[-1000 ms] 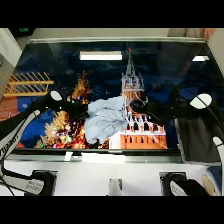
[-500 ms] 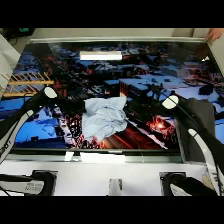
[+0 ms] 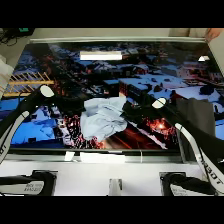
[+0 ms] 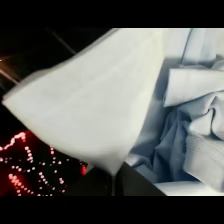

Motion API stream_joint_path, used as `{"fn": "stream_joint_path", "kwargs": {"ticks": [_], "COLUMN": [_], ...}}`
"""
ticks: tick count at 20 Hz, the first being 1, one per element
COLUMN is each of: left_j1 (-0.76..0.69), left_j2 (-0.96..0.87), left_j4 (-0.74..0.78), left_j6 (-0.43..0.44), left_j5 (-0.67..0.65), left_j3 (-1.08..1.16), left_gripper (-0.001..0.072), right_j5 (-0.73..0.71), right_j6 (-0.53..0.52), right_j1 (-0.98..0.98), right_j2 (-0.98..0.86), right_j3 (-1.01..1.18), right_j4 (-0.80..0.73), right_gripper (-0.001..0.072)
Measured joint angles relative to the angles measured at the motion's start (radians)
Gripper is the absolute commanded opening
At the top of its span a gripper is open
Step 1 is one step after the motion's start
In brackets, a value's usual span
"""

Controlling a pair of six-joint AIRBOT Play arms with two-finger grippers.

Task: Fold the shirts.

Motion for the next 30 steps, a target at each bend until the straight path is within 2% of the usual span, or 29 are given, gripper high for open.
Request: {"fn": "stream_joint_path", "kwargs": {"ticks": [2,4,7,11,14,19,22,24,26,30], "left_j1": [0.005,0.029,0.109,0.268,0.366,0.427,0.437,0.44,0.441,0.441], "left_j2": [0.032,0.089,0.227,0.447,0.597,0.761,0.791,0.792,0.785,0.795], "left_j4": [0.005,0.025,0.066,0.154,0.183,0.202,0.207,0.214,0.218,0.228], "left_j6": [0.0,0.0,-0.002,-0.054,-0.081,-0.171,-0.195,-0.18,-0.149,-0.113], "left_j5": [-0.009,-0.014,-0.019,-0.019,0.027,0.226,0.258,0.201,0.085,-0.072], "left_j3": [0.001,0.01,0.071,0.273,0.461,0.633,0.661,0.657,0.614,0.357], "left_gripper": [0.0036,0.0036,0.0036,0.0036,0.0036,0.0037,0.0037,0.0037,0.0037,0.0037], "right_j5": [0.034,0.091,0.195,0.267,0.282,0.314,0.336,0.356,0.404,0.536], "right_j6": [-0.033,-0.06,-0.055,0.051,0.104,0.172,0.2,0.203,0.191,0.154], "right_j1": [0.0,0.001,0.001,0.001,0.0,0.0,0.001,0.001,0.001,0.0], "right_j2": [0.013,0.053,0.164,0.377,0.532,0.724,0.766,0.771,0.752,0.663], "right_j3": [0.033,0.105,0.28,0.582,0.74,0.827,0.84,0.844,0.843,0.741], "right_j4": [-0.019,-0.101,-0.352,-0.78,-0.95,-1.054,-1.074,-1.086,-1.104,-1.143], "right_gripper": [0.0025,0.0025,0.0026,0.0026,0.0026,0.0026,0.0027,0.0027,0.0027,0.0027]}}
